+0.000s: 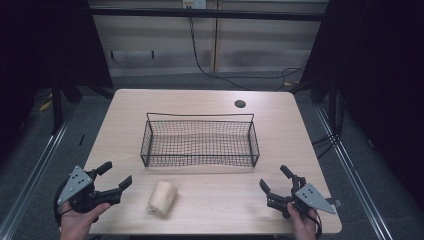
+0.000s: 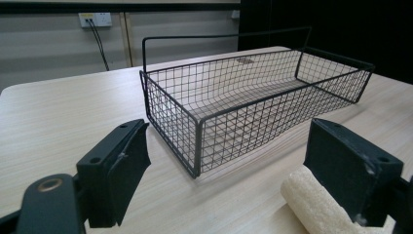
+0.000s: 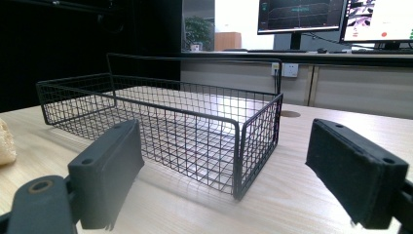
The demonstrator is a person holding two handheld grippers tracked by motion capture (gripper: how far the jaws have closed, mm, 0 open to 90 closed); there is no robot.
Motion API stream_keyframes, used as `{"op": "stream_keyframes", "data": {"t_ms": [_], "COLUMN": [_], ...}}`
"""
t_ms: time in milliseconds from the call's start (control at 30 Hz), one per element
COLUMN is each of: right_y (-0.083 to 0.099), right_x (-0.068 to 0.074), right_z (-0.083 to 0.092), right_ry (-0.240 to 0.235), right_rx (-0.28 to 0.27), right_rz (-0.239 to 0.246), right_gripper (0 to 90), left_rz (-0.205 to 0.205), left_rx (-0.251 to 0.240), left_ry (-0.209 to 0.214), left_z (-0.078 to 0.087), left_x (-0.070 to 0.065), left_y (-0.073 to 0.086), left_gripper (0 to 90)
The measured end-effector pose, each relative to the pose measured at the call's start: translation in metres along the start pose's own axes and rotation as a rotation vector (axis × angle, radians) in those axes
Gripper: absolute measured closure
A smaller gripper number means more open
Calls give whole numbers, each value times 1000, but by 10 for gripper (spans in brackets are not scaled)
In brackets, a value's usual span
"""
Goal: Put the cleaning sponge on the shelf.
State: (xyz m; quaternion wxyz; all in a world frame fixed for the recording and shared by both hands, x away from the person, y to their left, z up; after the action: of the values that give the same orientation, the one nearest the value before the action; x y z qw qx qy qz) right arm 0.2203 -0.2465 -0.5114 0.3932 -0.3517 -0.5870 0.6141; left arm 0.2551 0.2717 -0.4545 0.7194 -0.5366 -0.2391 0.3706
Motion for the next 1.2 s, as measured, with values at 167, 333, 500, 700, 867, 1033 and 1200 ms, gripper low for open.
{"op": "stream_keyframes", "data": {"t_ms": [167,333,500,700,867,1033,1200], "right_y": [0,0,0,0,0,0,0], "right_x": [0,0,0,0,0,0,0], "right_z": [0,0,0,0,0,0,0], "right_ry": [0,1,1,-2,-2,-1,-3], "right_rx": [0,0,0,-1,-1,0,0], "right_rz": [-1,0,0,-1,-1,-1,-3], "right_gripper": [127,127,127,127,127,127,127], "left_rz": [17,80,111,153,149,112,81], "left_rx": [0,7,89,252,301,386,470], "left_ry": [-1,28,64,73,116,141,186], "left_z": [-2,1,4,3,3,-1,-5], "left_x": [-2,1,2,-2,-7,-16,-29], "left_y": [-2,-5,-7,-12,-19,-23,-28], "left_gripper": [171,257,315,345,314,267,254]}}
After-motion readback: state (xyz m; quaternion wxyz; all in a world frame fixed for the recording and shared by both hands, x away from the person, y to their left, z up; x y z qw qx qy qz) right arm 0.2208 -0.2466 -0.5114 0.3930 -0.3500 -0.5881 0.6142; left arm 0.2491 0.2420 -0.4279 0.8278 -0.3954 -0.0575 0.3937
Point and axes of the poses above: each handheld gripper's, and its own axes: z roughly backward along the jaws, y roughly out of its underside, x roughly to its left, the point moved 3 cm from there along -z, roughly forward along the jaws, and after that the axes turned 3 degrees about x, right-handed, at the moved point
